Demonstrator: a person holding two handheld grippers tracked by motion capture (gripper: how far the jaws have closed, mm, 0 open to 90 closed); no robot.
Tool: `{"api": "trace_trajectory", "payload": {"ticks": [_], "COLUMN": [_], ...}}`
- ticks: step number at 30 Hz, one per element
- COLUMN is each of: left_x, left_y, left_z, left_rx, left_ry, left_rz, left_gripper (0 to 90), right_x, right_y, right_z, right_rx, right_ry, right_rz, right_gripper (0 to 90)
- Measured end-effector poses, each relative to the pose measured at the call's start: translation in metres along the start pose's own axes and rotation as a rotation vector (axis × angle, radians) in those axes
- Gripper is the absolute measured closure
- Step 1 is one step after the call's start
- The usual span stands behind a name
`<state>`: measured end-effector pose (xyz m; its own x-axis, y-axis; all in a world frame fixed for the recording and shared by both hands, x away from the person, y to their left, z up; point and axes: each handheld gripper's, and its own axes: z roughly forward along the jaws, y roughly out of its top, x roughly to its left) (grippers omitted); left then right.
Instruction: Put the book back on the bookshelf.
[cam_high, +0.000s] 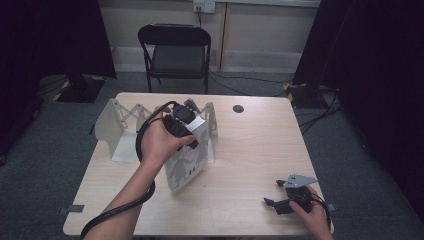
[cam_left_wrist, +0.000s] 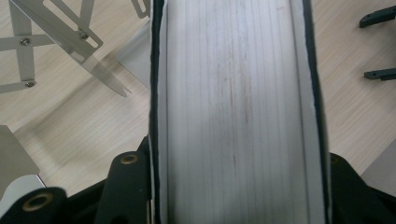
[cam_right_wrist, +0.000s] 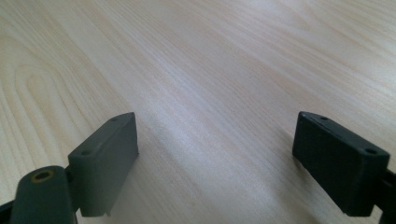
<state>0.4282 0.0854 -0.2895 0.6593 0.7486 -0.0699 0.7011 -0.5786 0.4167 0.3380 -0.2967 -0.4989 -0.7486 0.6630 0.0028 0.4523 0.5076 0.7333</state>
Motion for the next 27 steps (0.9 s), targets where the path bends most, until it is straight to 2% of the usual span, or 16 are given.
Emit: {"api": "trace_trajectory", "payload": {"ticks": [27], "left_x": [0.006], "left_y": [0.018], "left_z": [0.007], "left_rx": [-0.002], "left_ry": [0.042], "left_rz": [-0.06], "left_gripper": [51.6], "right_x": [0.001], "right_y": [0.0], "right_z": [0.0], "right_rx": [0.0], "right_ry": [-0.002], "right_rz": [0.003], "right_gripper": [13.8]}}
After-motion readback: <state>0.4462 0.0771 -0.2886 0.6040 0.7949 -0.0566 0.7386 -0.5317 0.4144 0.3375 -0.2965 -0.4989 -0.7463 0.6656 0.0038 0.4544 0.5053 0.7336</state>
